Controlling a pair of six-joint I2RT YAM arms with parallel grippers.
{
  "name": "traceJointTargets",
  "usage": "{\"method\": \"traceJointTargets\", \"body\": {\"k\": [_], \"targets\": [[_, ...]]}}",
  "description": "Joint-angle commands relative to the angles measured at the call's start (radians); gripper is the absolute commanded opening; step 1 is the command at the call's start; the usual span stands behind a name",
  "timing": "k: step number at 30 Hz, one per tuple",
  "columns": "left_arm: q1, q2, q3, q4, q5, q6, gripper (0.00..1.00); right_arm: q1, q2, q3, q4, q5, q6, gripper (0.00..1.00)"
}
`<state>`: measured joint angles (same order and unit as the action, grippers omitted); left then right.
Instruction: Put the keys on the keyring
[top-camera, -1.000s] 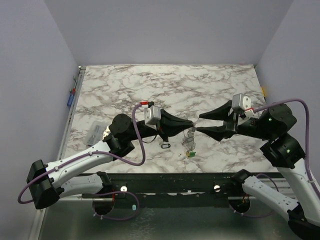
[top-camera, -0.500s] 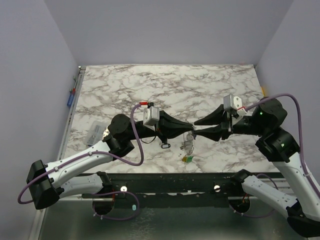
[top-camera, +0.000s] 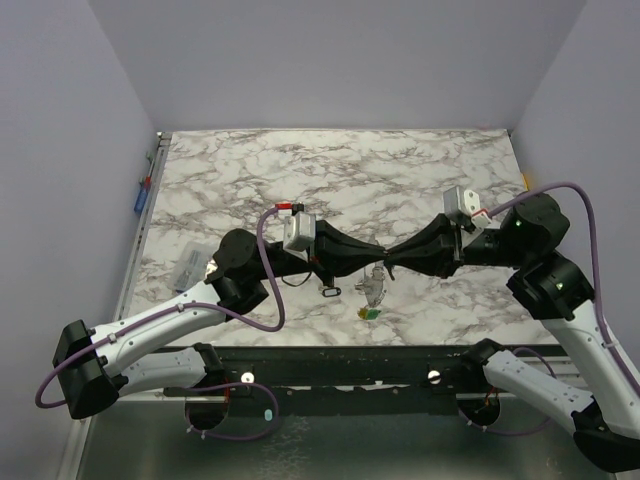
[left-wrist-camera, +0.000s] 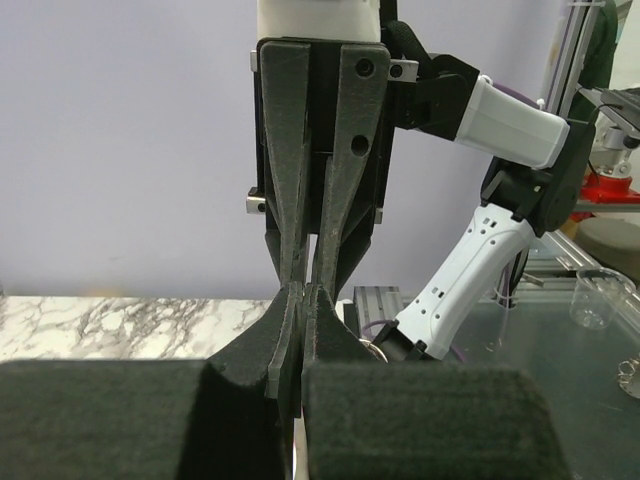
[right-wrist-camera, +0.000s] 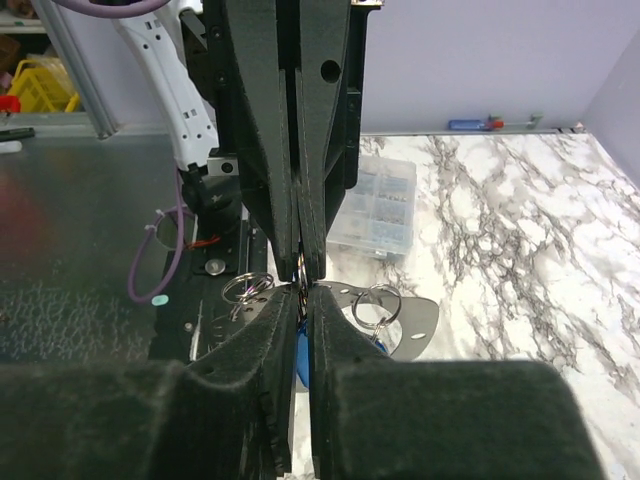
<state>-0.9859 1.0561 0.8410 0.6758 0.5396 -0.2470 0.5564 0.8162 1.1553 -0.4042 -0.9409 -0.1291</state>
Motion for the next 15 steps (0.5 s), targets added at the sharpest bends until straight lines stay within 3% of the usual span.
{"method": "traceJointTargets", "body": {"k": [1, 4, 12, 15], "targets": [[-0.003, -0.023, 0.02, 0.064, 0.017, -0.011, 0.0, 0.005, -0.002, -0.023, 0.054, -0.047, 0.033, 0.1], [-0.002, -0.022, 0.019, 0.067, 0.016, -0.011, 0.0, 0.005, 0.002, -0.025, 0.055, -0.055, 0.035, 0.01], [-0.003, -0.049, -0.013, 0.074, -0.025, -0.003, 0.0, 0.004, 0.013, -0.016, 0.018, -0.023, 0.012, 0.01], [-0.002, -0.068, -0.041, 0.073, -0.045, 0.007, 0.07, 0.005, 0.028, 0.008, -0.033, 0.002, -0.016, 0.01]]}}
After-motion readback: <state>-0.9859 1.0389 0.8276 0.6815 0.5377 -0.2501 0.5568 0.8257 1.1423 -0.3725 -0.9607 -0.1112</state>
